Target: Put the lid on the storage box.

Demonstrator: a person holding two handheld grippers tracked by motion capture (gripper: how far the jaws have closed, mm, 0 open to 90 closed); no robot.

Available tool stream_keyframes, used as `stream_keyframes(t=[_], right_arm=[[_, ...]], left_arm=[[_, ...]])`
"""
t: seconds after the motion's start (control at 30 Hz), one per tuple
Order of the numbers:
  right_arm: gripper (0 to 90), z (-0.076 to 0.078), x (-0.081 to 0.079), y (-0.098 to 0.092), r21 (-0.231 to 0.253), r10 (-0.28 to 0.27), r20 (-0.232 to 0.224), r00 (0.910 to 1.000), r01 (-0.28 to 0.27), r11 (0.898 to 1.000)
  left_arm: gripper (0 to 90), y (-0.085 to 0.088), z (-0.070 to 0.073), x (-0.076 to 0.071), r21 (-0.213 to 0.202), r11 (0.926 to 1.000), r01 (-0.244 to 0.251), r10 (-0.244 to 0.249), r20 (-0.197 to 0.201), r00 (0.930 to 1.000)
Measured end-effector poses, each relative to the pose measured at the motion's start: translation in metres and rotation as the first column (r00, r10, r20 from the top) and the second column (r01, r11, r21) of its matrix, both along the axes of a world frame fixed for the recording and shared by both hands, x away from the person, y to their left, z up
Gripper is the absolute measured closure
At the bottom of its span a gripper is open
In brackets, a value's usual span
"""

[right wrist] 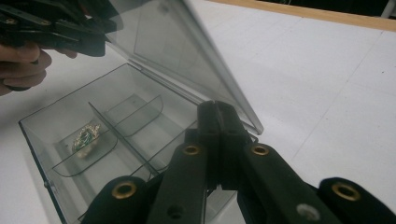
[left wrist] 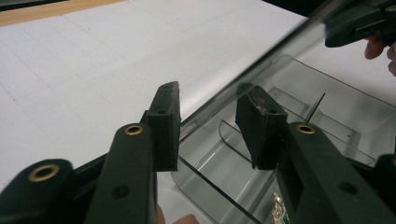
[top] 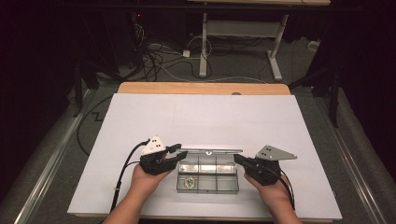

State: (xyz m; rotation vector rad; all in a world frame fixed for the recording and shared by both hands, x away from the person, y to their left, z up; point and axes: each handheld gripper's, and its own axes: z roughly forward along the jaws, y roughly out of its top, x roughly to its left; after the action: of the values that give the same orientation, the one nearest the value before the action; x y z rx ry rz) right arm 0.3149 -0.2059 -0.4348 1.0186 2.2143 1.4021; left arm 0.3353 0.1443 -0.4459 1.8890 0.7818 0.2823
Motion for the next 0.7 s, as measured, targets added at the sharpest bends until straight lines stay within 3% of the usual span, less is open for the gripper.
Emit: stream_keyframes(t=[0.43,0.67,0.7], right_arm=[[90.0,0.0,-0.007,0.0,0.004,0.011,-0.003,0.9999,-0.011,1.0],[90.0,-0.002,-0.007,0.0,-0.006,0.013,-0.012,0.9998,-0.013,1.0],[90.0,-0.002,-0.007,0.0,-0.006,0.013,-0.01,0.9999,-0.013,1.0]], left_arm=[[57.8,0.011,-0.001,-0.009,0.016,0.9998,-0.011,0.012,-0.011,0.9999],[57.7,0.025,-0.001,-0.025,0.019,0.9998,-0.011,0.012,-0.037,0.9993],[57.7,0.029,0.0,-0.027,0.045,0.999,0.005,-0.004,-0.042,0.9991]])
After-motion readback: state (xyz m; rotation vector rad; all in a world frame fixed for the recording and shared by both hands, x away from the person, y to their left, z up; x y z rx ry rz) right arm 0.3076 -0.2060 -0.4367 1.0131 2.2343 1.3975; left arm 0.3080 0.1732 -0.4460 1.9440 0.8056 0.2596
